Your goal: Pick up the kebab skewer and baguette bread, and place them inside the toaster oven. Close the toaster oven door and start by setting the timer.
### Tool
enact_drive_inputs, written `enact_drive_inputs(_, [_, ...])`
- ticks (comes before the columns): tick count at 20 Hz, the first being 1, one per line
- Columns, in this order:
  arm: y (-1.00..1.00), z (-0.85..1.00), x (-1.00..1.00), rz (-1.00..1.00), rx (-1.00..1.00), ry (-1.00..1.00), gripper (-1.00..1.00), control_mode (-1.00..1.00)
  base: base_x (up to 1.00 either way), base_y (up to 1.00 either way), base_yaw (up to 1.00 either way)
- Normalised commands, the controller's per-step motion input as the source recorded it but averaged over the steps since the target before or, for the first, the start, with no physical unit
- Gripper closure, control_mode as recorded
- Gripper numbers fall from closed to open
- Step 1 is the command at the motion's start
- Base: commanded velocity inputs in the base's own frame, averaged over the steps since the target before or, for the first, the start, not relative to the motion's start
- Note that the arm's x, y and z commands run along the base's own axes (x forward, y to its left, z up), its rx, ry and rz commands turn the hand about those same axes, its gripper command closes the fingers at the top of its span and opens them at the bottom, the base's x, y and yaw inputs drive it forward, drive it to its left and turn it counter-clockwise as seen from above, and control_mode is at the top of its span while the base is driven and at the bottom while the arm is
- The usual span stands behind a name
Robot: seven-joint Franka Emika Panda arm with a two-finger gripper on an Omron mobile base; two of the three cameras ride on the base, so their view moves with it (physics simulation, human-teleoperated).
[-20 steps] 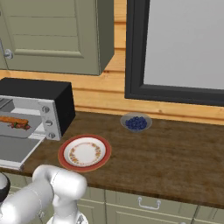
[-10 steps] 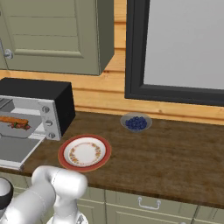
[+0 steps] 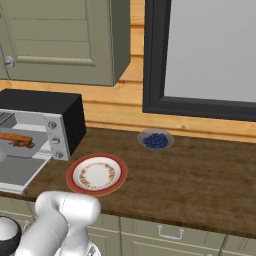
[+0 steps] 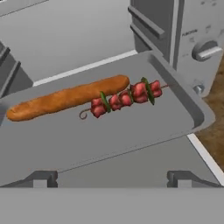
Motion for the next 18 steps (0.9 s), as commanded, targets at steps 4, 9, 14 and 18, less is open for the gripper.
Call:
enact_drive_inputs(4, [0.09,-0.02,-0.22,0.17,-0.11,-0.22,-1.0,-1.0,0.0,0.0,0.0])
enact_drive_inputs(9, [0.17,0.0,-0.01,0.06,-0.05,-0.11,-1.0,-1.0,0.0,0.0,0.0])
enact_drive_inputs(14, [0.22,0.0,0.0,0.01,-0.03,-0.05,-1.0,-1.0,0.0,0.0,0.0])
enact_drive_inputs(18, [0.2,0.0,0.0,0.01,-0.03,-0.03,-1.0,-1.0,0.0,0.0,0.0])
